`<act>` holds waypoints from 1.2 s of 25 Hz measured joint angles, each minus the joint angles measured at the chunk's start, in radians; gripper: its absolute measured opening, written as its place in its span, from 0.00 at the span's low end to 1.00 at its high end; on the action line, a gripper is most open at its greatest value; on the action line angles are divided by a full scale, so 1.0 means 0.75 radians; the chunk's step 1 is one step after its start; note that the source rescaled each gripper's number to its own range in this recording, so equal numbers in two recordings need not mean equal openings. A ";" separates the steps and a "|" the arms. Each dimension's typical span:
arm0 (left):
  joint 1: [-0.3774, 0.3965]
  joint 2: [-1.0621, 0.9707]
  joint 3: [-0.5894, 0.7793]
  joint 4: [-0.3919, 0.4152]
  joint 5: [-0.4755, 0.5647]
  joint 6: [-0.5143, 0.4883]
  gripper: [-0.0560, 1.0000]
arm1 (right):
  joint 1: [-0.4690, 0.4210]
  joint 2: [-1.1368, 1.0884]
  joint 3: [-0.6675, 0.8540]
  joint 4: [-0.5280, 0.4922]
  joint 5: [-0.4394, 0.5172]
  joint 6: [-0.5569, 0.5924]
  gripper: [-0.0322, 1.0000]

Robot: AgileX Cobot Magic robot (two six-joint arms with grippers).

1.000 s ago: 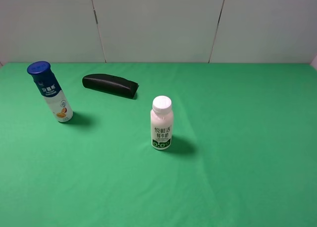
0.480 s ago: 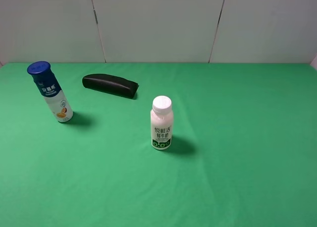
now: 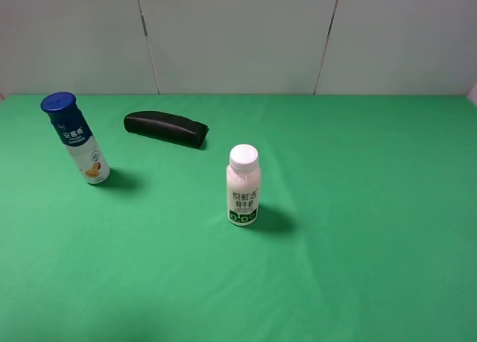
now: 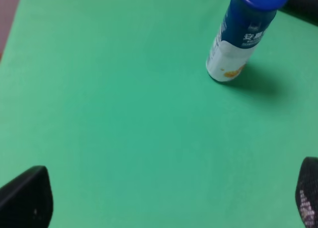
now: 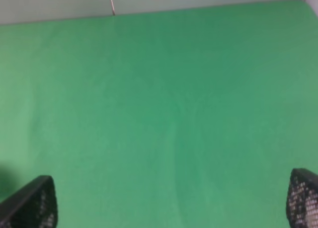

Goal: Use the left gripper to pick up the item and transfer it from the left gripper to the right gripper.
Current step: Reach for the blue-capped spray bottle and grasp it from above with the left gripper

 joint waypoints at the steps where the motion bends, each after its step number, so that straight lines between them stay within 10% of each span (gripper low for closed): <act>1: 0.000 0.043 -0.024 -0.005 0.001 0.000 1.00 | 0.000 0.000 0.000 0.000 0.000 0.000 1.00; 30: -0.183 1.093 -0.411 -0.138 -0.087 0.106 1.00 | 0.000 0.000 0.000 0.000 0.000 0.000 1.00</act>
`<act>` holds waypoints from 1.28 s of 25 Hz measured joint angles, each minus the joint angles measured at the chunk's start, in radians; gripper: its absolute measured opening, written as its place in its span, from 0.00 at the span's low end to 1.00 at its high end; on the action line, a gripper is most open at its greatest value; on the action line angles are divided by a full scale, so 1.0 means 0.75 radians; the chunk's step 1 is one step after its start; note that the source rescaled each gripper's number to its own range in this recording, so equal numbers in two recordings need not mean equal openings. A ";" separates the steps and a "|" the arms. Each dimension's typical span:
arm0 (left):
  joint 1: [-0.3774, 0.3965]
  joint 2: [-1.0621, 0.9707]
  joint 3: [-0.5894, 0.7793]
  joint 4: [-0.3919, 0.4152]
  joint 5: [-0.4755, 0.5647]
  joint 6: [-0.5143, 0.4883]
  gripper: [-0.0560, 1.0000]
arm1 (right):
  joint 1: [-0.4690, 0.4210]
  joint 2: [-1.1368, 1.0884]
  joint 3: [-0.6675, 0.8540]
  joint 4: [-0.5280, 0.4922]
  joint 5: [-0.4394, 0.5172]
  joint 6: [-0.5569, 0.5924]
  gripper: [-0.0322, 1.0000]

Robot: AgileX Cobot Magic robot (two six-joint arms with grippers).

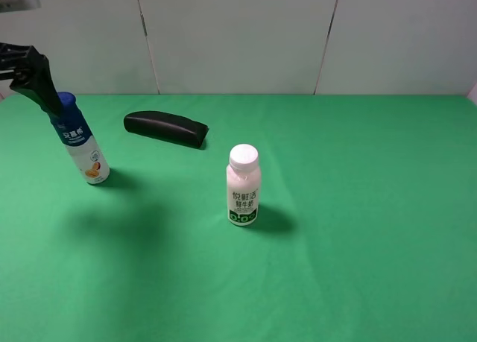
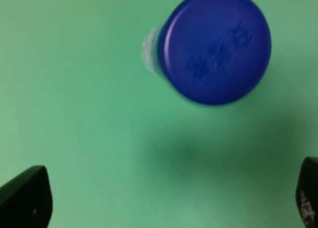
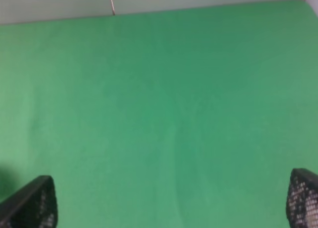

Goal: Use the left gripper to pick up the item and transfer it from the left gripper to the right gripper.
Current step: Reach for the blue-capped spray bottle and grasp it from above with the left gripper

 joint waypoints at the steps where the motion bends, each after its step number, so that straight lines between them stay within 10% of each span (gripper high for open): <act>1: -0.011 0.022 -0.004 0.000 -0.007 0.000 1.00 | 0.000 0.000 0.000 0.000 0.000 0.000 1.00; 32: -0.165 0.437 -0.181 0.095 -0.099 -0.067 1.00 | 0.000 0.000 0.000 0.000 0.000 0.000 1.00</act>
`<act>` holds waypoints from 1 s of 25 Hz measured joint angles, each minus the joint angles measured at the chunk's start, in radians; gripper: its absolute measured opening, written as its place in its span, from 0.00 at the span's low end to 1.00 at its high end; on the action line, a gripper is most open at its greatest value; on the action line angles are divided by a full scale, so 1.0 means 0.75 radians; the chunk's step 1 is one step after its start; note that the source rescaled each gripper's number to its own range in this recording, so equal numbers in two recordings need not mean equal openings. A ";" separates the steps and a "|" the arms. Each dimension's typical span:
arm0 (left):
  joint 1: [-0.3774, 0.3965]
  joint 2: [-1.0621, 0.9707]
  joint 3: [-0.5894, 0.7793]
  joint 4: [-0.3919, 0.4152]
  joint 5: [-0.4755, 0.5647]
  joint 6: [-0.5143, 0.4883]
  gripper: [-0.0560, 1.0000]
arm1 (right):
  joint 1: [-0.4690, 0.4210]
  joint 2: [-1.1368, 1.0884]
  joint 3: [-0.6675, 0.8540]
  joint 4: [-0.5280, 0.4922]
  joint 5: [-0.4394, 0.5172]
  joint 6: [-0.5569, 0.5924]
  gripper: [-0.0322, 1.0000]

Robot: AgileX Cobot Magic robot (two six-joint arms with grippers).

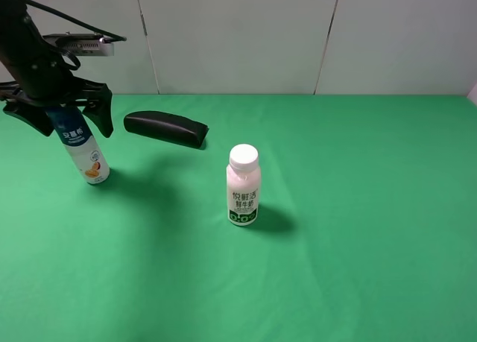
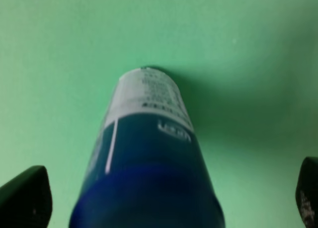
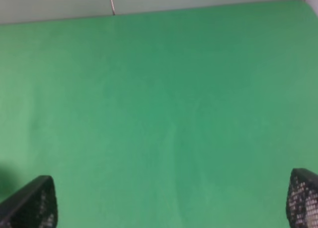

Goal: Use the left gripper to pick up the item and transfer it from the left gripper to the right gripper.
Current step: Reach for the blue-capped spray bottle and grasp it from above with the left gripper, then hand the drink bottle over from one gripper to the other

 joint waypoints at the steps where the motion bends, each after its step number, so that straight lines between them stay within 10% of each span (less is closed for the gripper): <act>1: 0.000 0.004 0.002 0.001 -0.004 0.000 1.00 | 0.000 0.000 0.000 0.000 0.000 0.000 1.00; 7: 0.000 0.006 0.004 0.004 -0.004 0.000 0.88 | 0.000 0.000 0.000 0.000 0.000 0.000 1.00; 15: 0.000 0.006 0.004 0.038 -0.006 0.000 0.05 | 0.000 0.000 0.000 0.000 0.000 0.000 1.00; 25: 0.000 0.006 0.004 0.037 -0.008 0.000 0.06 | 0.000 0.000 0.000 0.000 0.000 0.000 1.00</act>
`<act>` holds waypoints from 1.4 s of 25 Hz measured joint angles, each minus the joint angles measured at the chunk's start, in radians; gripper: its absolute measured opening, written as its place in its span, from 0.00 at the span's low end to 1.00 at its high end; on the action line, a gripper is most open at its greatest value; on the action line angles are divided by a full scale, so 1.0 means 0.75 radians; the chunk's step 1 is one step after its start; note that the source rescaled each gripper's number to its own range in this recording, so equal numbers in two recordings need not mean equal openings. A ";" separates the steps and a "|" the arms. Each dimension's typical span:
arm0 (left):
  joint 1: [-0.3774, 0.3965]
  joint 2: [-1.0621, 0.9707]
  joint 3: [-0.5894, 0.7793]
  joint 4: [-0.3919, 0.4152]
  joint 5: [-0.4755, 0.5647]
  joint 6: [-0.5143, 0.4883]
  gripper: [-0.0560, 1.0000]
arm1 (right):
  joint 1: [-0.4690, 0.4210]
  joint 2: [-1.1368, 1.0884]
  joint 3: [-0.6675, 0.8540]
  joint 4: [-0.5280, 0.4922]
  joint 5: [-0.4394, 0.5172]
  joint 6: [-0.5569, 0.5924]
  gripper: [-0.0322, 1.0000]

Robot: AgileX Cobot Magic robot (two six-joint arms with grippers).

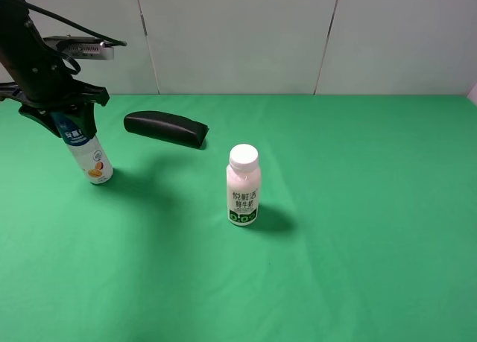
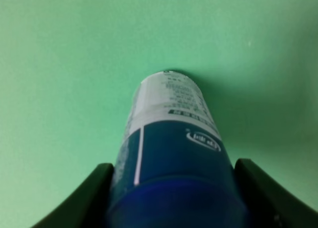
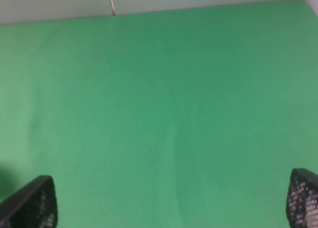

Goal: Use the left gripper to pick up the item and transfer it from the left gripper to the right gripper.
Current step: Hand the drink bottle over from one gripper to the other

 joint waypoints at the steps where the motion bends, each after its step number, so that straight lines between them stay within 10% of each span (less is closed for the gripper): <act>1: 0.000 0.000 0.000 0.000 0.000 0.000 0.06 | 0.000 0.000 0.000 0.000 0.000 0.000 1.00; 35: 0.000 -0.055 -0.400 -0.088 0.388 0.008 0.06 | 0.000 0.000 0.000 0.000 0.000 0.000 1.00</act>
